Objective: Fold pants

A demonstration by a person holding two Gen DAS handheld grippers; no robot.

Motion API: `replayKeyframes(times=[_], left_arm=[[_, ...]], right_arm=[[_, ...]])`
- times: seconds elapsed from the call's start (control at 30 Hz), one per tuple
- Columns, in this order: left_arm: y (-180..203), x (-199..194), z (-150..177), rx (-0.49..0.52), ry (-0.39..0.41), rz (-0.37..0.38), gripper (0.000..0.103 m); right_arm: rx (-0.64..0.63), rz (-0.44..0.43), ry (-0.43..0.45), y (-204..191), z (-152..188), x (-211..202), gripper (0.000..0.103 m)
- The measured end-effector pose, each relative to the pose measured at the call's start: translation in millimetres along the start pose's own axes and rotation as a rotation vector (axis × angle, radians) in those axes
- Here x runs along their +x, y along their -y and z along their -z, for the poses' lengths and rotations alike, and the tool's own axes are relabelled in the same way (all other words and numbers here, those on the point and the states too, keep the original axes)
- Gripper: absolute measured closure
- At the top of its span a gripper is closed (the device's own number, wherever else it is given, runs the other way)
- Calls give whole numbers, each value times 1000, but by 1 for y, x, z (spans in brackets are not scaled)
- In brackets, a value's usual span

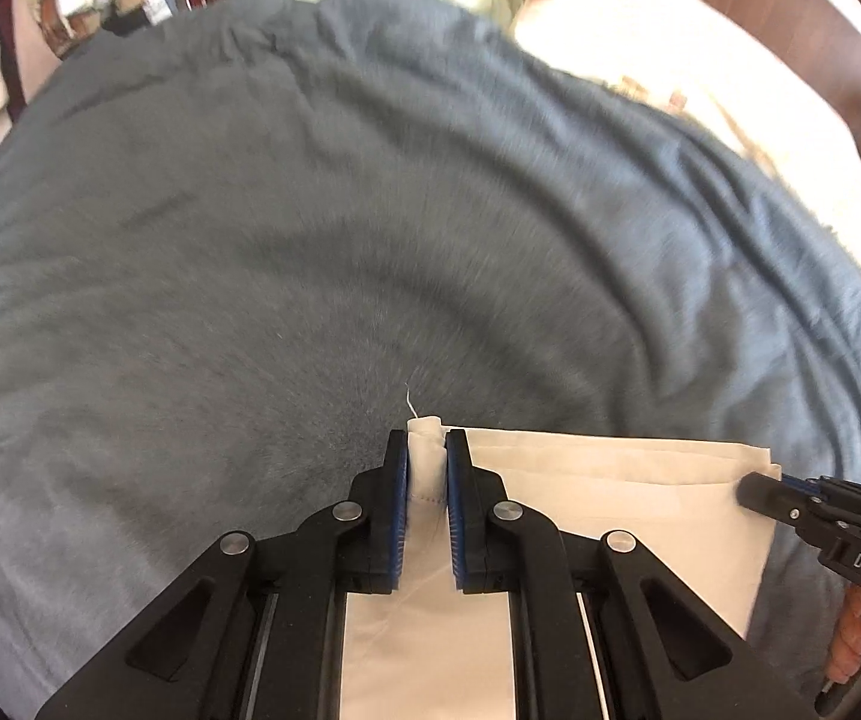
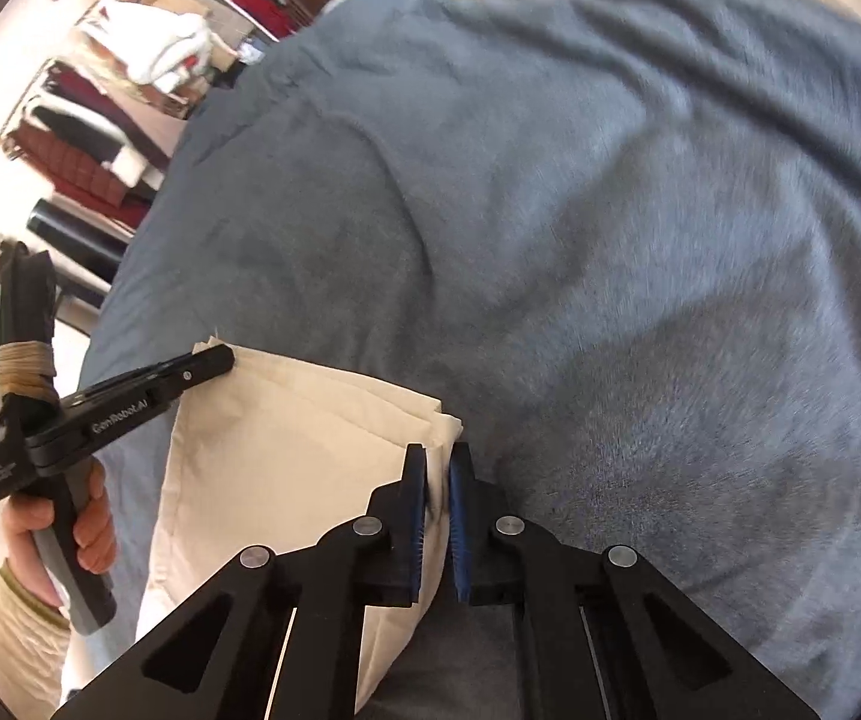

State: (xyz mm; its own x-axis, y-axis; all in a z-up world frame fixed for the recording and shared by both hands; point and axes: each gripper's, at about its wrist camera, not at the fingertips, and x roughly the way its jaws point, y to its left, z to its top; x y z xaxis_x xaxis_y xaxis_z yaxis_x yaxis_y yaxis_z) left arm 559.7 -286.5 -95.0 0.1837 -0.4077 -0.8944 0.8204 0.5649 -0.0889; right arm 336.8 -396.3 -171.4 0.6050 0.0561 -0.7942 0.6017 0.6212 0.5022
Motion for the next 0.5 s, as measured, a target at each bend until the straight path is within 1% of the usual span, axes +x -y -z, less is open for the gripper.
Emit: replayKeyframes(times=[0.1,0.23,0.37,0.5], left_arm=[[2,-33,4,-1,49,-13,90],[0,-72,8,-22,104,-45,90],[-4,-111,29,-57,132,-82,90],[-15,-143,57,-98,154,-110,90]], right_arm=[[-26,-17,32,-10,-1,-21,95],[-116,-32,88,-38,1,-56,95],[-238,-60,137,-77,11,-89,95],[-346,-104,153,-112,31,-112,95]])
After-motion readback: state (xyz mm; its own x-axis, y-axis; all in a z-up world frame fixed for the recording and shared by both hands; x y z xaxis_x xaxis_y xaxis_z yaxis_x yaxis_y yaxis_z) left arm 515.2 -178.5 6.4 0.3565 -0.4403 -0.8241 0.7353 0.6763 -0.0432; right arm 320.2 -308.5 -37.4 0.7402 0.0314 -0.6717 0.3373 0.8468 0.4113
